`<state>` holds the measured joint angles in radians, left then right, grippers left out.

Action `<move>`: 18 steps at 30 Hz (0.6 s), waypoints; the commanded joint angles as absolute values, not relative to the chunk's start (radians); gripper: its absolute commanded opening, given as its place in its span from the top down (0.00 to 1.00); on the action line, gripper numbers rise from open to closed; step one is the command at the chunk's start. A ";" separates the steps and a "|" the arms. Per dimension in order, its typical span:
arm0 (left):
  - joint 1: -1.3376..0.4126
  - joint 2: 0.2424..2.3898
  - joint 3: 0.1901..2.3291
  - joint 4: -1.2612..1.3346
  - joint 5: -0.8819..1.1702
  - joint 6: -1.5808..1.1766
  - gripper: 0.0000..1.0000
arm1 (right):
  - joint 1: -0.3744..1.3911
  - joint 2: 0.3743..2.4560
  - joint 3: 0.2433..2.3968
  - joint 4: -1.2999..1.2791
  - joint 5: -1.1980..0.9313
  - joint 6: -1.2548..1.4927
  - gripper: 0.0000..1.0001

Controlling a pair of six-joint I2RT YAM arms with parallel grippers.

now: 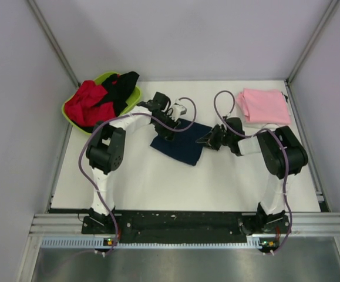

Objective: Fold and stack the t-shirts
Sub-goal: Put the neatly folded tshirt into the corner of the board with the right arm

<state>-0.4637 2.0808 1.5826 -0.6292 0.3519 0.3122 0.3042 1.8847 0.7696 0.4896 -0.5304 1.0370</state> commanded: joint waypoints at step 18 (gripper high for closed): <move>-0.255 1.795 1.597 -0.704 0.218 0.367 0.01 | 0.224 2.072 1.974 -1.052 -0.122 -0.222 1.00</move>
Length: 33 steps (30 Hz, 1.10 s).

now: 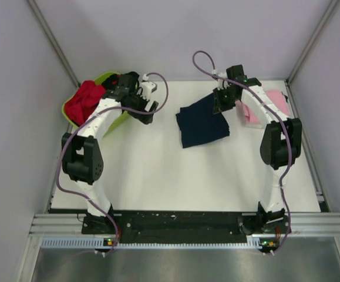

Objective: Fold and stack the t-shirts
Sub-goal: Put the neatly folded tshirt into the corner of the board with the right arm

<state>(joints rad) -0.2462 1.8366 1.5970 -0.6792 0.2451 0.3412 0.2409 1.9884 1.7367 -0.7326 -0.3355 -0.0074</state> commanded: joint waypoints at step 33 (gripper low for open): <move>-0.242 1.781 1.540 -0.663 0.144 0.353 0.01 | 0.026 2.091 2.513 -1.178 0.144 -0.508 1.00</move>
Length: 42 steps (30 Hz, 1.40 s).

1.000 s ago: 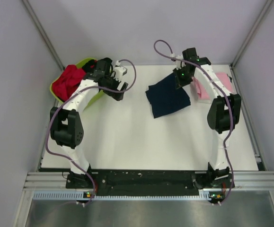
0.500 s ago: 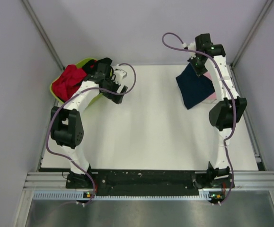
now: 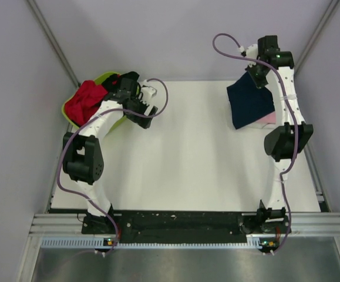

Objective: Fold and stack the t-shirts
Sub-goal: Put the neatly folded tshirt into the corner of the board with the right arm

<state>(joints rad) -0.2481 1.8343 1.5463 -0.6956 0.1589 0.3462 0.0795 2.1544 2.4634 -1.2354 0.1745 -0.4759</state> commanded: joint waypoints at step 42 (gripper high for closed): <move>-0.242 1.835 1.549 -0.689 0.089 0.353 0.01 | -0.258 2.372 2.344 -0.847 0.190 -0.478 1.00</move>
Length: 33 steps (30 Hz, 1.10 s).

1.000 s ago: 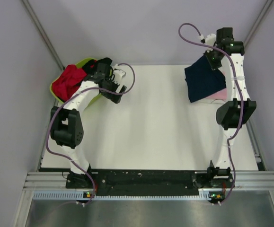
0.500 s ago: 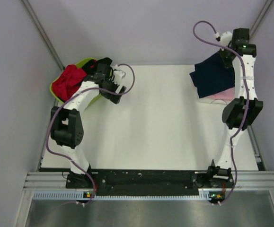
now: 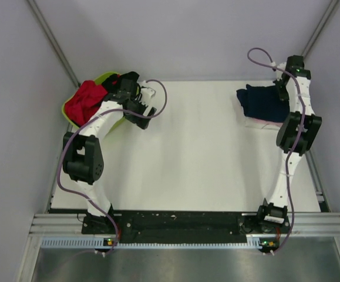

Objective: Fold and stack the t-shirts
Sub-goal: Put the neatly folded tshirt into the corner of the board with the right arm, then smooth out wrinkles on the folded tshirt

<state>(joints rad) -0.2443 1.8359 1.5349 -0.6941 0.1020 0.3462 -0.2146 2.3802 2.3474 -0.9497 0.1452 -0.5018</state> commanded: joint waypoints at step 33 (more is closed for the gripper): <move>-0.242 1.865 1.531 -0.686 0.110 0.365 0.01 | -0.031 2.408 2.279 -0.408 0.025 -0.104 0.63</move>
